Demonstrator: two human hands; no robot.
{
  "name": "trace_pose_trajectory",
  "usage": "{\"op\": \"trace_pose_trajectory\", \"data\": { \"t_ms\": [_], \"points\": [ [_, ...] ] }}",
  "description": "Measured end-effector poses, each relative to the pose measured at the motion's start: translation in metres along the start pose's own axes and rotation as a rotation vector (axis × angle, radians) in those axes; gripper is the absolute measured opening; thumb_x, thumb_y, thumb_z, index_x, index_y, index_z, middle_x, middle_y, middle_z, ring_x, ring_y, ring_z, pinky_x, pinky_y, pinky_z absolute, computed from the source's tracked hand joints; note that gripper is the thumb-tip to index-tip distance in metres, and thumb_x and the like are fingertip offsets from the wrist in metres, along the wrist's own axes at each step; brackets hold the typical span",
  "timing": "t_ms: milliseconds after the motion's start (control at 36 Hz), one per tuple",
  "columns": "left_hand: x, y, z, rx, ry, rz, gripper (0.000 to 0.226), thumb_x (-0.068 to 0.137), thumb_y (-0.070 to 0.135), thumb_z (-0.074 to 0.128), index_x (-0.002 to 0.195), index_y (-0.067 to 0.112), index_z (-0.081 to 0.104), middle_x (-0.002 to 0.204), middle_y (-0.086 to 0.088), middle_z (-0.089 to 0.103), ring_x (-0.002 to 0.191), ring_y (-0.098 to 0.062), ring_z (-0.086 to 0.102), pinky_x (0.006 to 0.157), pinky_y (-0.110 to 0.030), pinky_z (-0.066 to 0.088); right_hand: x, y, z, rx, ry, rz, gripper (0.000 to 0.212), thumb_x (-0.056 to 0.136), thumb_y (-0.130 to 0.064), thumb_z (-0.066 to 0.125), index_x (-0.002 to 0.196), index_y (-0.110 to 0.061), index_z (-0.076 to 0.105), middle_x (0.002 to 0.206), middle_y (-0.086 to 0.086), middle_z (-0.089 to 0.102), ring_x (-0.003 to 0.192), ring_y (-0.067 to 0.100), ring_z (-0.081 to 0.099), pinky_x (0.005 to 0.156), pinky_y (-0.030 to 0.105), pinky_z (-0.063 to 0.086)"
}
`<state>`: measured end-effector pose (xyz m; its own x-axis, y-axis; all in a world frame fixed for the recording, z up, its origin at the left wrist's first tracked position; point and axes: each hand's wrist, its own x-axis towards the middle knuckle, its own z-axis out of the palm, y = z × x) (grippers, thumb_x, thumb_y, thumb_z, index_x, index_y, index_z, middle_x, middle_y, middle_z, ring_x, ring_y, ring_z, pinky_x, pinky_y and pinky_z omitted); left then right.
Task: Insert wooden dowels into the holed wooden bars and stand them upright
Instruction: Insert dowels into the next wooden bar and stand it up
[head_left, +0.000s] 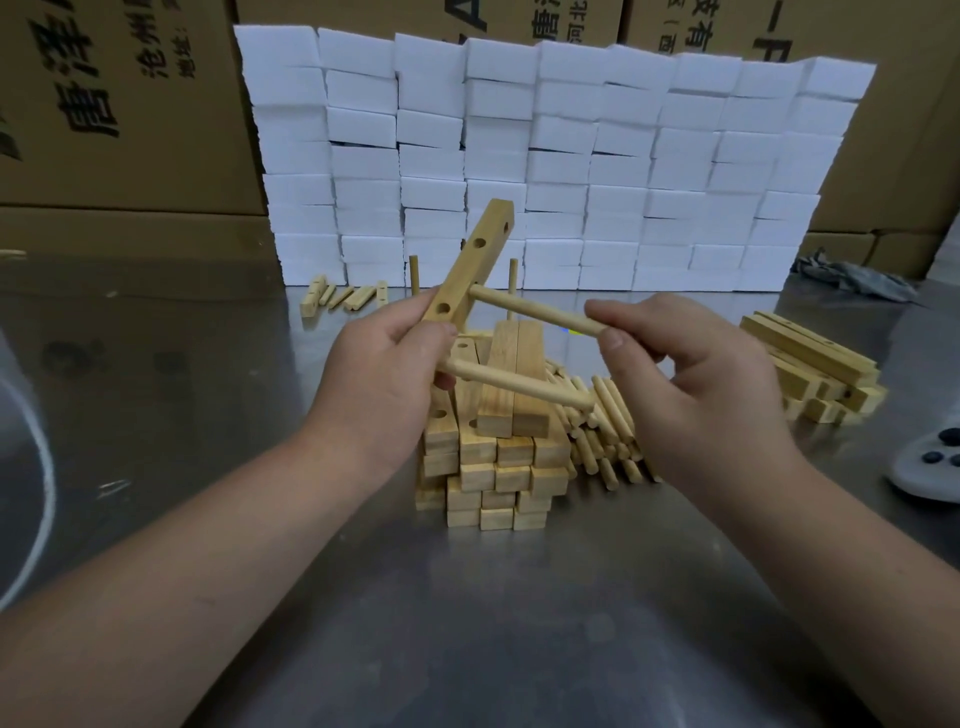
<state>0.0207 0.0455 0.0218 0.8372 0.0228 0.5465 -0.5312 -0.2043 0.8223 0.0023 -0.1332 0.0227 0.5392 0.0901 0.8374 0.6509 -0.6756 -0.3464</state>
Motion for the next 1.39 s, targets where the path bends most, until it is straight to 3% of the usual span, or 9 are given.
{"op": "trace_pose_trajectory", "data": {
  "t_ms": [306,389,611,694,806,1167,1250,1306,1389],
  "points": [
    [0.0012,0.0032,0.0001,-0.042,0.008,-0.007,0.027,0.095,0.006,0.037,0.101,0.005,0.064,0.067,-0.009,0.046,0.058,0.017,0.051,0.049,0.002,0.035,0.0005,0.0018,0.0007,-0.017,0.017,0.031,0.03,0.086,-0.018,0.049,0.108,-0.011,0.068,0.072,-0.02,0.052,0.074,-0.011,0.049,0.066,0.003,0.037],
    [0.0019,0.0033,-0.0008,-0.012,0.007,0.013,0.025,0.095,0.007,0.037,0.086,0.008,0.06,0.07,-0.01,0.049,0.06,0.015,0.052,0.051,0.003,0.036,-0.0002,0.0022,0.0007,-0.003,0.01,0.04,0.027,0.086,-0.016,0.051,0.106,-0.011,0.069,0.071,-0.02,0.052,0.073,-0.01,0.049,0.065,0.004,0.037],
    [0.0023,0.0023,-0.0015,-0.044,0.001,0.02,0.028,0.094,0.006,0.037,0.093,0.014,0.064,0.068,-0.007,0.049,0.058,0.008,0.05,0.051,0.0,0.038,-0.0006,0.0048,0.0016,-0.024,0.014,0.073,0.022,0.089,-0.009,0.055,0.104,-0.013,0.07,0.068,-0.02,0.051,0.072,-0.008,0.05,0.064,0.004,0.038],
    [0.0018,0.004,-0.0015,-0.031,-0.016,0.044,0.03,0.093,0.003,0.038,0.074,0.016,0.058,0.068,-0.007,0.047,0.059,0.006,0.048,0.053,-0.002,0.038,0.0005,0.0061,0.0007,-0.022,0.024,0.099,0.023,0.089,-0.012,0.053,0.106,-0.016,0.069,0.071,-0.019,0.053,0.072,-0.008,0.049,0.064,0.004,0.038],
    [0.0006,0.0062,-0.0018,-0.038,-0.036,0.054,0.034,0.092,0.001,0.038,0.069,0.019,0.055,0.067,-0.007,0.046,0.06,0.003,0.047,0.055,-0.003,0.039,0.0013,0.0065,-0.0002,-0.038,0.053,0.094,0.023,0.089,-0.014,0.053,0.106,-0.015,0.069,0.073,-0.021,0.052,0.072,-0.008,0.049,0.063,0.003,0.036],
    [-0.0002,0.0076,-0.0022,-0.042,-0.052,0.043,0.03,0.093,0.003,0.038,0.085,0.016,0.064,0.066,-0.005,0.048,0.058,0.007,0.049,0.052,-0.003,0.039,0.0017,0.0067,-0.0002,-0.052,0.09,0.074,0.028,0.085,-0.019,0.05,0.102,-0.014,0.07,0.071,-0.023,0.05,0.07,-0.008,0.049,0.063,0.003,0.035],
    [0.0001,0.0067,-0.0022,-0.028,-0.043,0.066,0.036,0.093,0.002,0.038,0.093,0.027,0.064,0.065,-0.004,0.048,0.06,0.005,0.048,0.055,-0.003,0.039,0.0011,0.0061,0.0,-0.055,0.045,0.075,0.022,0.088,-0.018,0.053,0.102,-0.016,0.07,0.074,-0.022,0.054,0.072,0.002,0.053,0.063,0.011,0.041],
    [0.0003,0.006,-0.0022,-0.013,-0.053,0.072,0.034,0.093,0.003,0.038,0.103,0.019,0.066,0.065,-0.003,0.049,0.063,0.005,0.048,0.059,-0.001,0.039,0.0,0.0051,0.0008,-0.052,0.007,0.062,0.022,0.088,-0.016,0.054,0.103,-0.016,0.07,0.075,-0.019,0.055,0.072,0.004,0.053,0.063,0.019,0.043],
    [0.0002,0.0056,-0.0026,-0.003,-0.077,0.07,0.032,0.093,0.003,0.038,0.11,0.005,0.065,0.061,0.002,0.053,0.066,0.005,0.051,0.063,0.001,0.038,-0.0005,0.0032,0.0021,-0.075,-0.061,0.021,0.03,0.087,-0.02,0.047,0.109,-0.018,0.068,0.07,-0.017,0.05,0.07,-0.002,0.049,0.061,0.011,0.036]
  ]
}}
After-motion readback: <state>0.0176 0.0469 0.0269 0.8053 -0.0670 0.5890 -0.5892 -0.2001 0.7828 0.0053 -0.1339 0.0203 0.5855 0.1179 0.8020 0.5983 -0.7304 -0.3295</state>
